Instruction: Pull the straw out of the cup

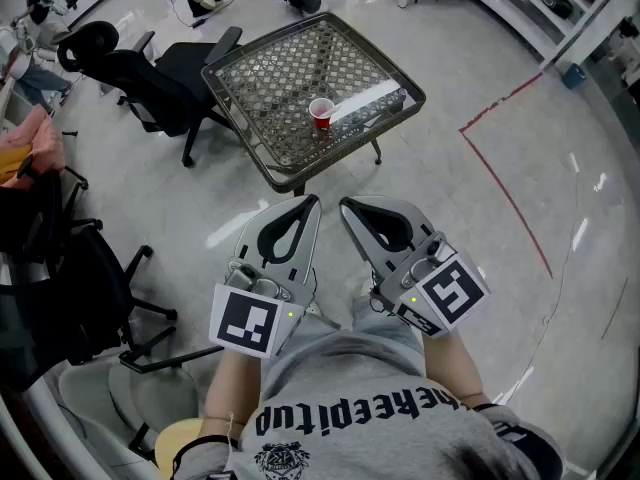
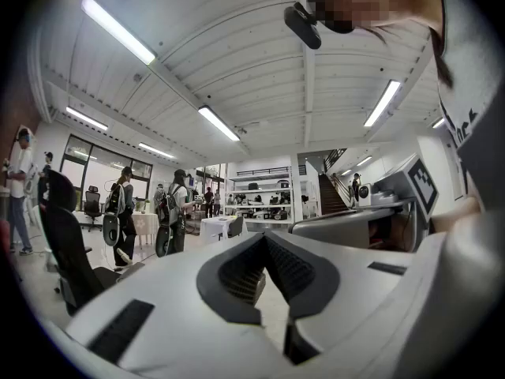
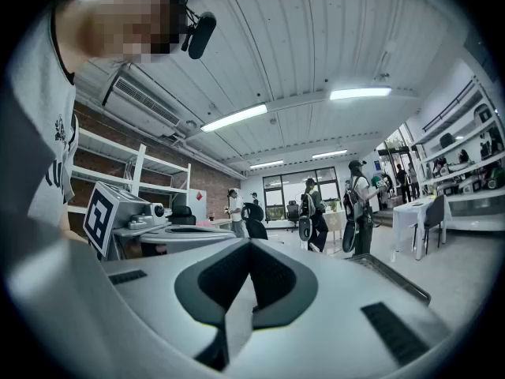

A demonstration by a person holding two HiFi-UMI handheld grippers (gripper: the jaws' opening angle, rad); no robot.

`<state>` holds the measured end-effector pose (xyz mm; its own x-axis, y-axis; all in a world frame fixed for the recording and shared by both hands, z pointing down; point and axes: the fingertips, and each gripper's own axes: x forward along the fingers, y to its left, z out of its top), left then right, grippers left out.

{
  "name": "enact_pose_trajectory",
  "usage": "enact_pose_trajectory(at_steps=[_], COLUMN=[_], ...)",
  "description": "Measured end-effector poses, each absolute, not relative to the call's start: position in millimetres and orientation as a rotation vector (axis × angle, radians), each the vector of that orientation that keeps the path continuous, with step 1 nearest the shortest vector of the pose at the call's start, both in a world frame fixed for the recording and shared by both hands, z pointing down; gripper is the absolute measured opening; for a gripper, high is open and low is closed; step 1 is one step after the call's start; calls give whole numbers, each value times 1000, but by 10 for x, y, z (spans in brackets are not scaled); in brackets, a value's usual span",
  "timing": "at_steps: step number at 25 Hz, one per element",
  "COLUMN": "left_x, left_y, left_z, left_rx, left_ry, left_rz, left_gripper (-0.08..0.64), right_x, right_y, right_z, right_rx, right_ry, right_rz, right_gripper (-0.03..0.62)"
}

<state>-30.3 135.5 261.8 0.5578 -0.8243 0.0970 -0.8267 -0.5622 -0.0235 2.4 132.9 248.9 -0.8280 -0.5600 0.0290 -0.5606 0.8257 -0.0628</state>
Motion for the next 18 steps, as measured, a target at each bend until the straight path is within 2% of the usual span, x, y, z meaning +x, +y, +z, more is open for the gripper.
enact_pose_trajectory(at_steps=[18], left_x=[238], left_y=[958], left_z=[2647], left_rx=[2713], left_ry=[-1534], left_rz=[148], left_gripper=[18], right_x=[582], right_y=[916], right_z=[2519], right_rx=[867], right_ry=[-3021], right_rz=[133], right_gripper=[9])
